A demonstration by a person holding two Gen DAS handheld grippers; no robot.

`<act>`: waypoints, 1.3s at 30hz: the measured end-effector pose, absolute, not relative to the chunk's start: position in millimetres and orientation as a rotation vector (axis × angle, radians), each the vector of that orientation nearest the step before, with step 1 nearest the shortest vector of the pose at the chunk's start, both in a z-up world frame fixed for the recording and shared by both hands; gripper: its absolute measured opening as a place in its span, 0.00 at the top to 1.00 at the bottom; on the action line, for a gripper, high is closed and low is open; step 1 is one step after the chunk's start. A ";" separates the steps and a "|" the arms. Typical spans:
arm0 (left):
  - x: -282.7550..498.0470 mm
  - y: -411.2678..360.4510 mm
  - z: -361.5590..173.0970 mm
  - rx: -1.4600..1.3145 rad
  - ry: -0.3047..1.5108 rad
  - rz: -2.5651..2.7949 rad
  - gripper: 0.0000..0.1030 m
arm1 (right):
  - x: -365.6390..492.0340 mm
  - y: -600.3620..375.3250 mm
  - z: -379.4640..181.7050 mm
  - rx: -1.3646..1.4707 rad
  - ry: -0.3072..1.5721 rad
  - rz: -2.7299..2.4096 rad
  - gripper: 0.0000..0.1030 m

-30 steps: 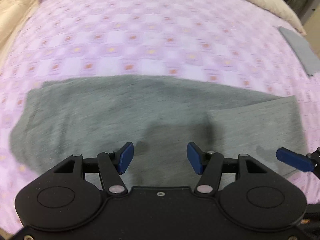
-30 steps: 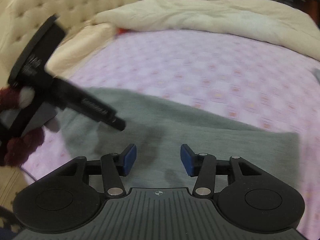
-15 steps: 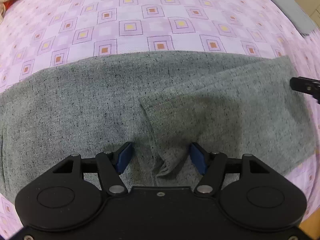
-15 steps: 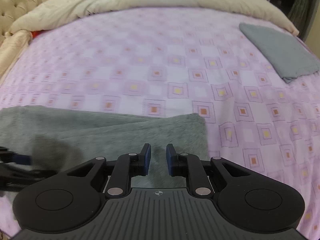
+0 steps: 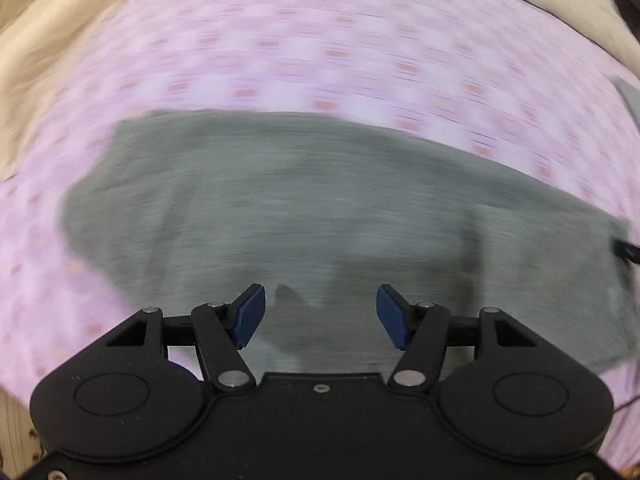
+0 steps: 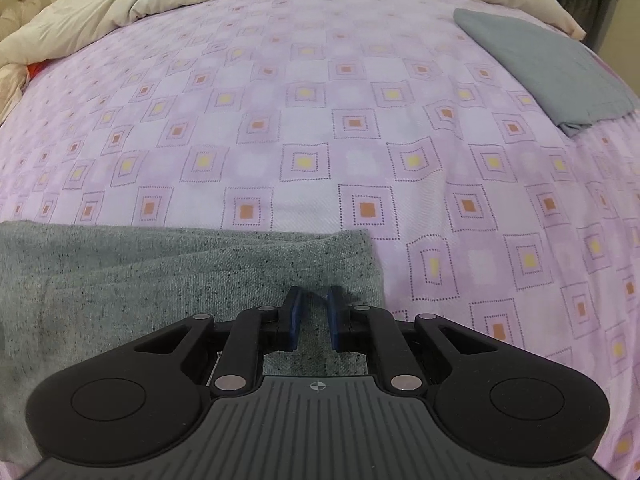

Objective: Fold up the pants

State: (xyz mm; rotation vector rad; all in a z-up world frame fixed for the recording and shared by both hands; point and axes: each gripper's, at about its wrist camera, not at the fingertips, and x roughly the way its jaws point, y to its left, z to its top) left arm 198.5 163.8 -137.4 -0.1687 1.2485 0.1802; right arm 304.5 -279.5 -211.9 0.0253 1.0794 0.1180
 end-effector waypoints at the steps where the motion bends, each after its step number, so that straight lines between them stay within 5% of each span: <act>1: 196.3 179.1 -136.4 -0.174 1.245 0.214 0.37 | 304.9 -278.9 -211.1 0.023 1.080 0.116 0.88; 10: 189.1 257.7 -160.5 -0.164 1.266 0.286 0.32 | 273.3 -254.8 -156.1 0.072 0.915 0.121 0.85; 12: 194.3 270.2 -179.0 -0.176 1.306 0.255 0.25 | 261.4 -237.7 -144.7 0.079 0.896 0.127 0.85; 15: 196.9 291.0 -196.9 -0.230 1.320 0.236 0.01 | 249.9 -213.3 -136.7 0.114 0.880 0.156 0.85; 22: 196.2 314.4 -207.6 -0.387 1.299 0.156 0.00 | 236.7 -130.1 -141.4 0.109 0.924 0.297 0.85; 24: 201.7 318.1 -205.4 -0.397 1.241 0.146 0.12 | 241.2 -108.2 -149.7 0.078 0.949 0.323 0.85; 26: 204.5 317.6 -198.2 -0.399 1.210 0.171 0.35 | 245.5 -88.6 -156.8 0.043 0.966 0.323 0.85; 28: 206.1 314.9 -187.9 -0.376 1.185 0.157 0.43 | 254.8 -77.7 -165.6 0.041 0.984 0.292 0.85; 39: 213.4 310.1 -182.4 -0.276 1.213 0.119 0.44 | 334.7 -65.5 -213.8 0.009 1.109 0.144 0.87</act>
